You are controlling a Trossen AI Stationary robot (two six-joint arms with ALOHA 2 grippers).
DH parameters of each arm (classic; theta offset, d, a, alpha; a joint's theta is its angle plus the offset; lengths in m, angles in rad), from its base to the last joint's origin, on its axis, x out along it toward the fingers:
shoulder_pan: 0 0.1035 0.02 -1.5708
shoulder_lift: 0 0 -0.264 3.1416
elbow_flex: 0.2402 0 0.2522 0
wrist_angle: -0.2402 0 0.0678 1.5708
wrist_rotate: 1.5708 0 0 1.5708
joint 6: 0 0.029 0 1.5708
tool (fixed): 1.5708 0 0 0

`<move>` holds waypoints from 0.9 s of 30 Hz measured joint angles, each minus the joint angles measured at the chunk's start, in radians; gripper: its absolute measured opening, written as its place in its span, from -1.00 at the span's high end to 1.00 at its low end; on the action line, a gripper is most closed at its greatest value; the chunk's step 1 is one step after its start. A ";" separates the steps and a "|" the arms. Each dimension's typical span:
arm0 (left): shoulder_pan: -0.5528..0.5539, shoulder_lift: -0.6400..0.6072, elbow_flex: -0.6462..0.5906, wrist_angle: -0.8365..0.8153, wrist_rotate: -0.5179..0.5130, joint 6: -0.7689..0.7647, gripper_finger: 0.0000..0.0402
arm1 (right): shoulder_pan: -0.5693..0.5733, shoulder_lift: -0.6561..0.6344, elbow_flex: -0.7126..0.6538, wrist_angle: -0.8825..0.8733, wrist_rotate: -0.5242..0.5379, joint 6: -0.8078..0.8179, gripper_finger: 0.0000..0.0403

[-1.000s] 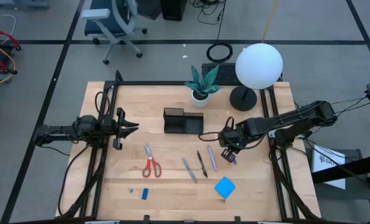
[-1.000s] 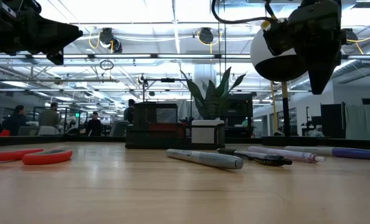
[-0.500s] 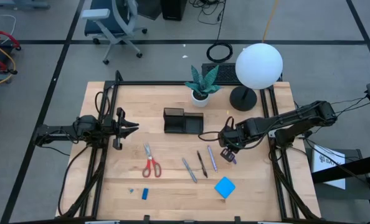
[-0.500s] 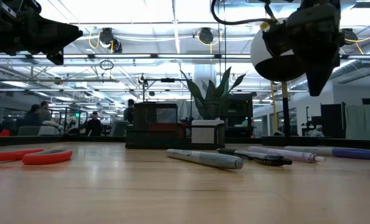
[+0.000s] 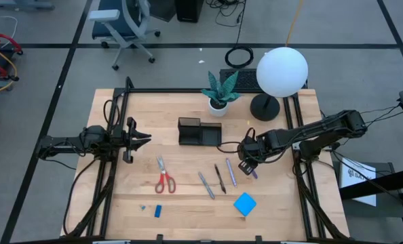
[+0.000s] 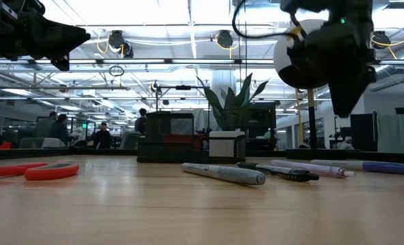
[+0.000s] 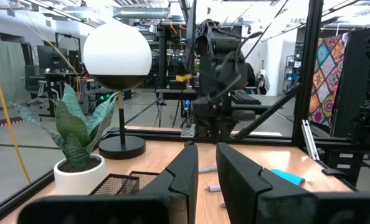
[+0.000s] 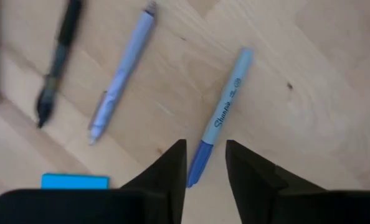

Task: Pick and place office supplies into organizer
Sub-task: Put the blue marker into the black desk organizer

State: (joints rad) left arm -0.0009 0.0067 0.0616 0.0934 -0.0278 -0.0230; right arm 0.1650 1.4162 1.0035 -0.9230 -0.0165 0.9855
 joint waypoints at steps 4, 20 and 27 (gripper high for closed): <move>0.000 0.000 0.000 0.000 0.000 0.000 0.67 | -0.008 0.000 -0.085 0.115 -0.039 0.035 0.40; 0.000 0.000 0.000 0.000 0.000 0.000 0.67 | -0.022 0.013 -0.161 0.223 -0.039 0.015 0.41; 0.000 0.000 0.000 0.000 0.000 0.000 0.67 | -0.022 0.081 -0.161 0.228 -0.043 -0.007 0.41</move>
State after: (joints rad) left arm -0.0006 0.0066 0.0616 0.0937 -0.0280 -0.0231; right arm 0.1432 1.4973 0.8429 -0.6949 -0.0593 0.9787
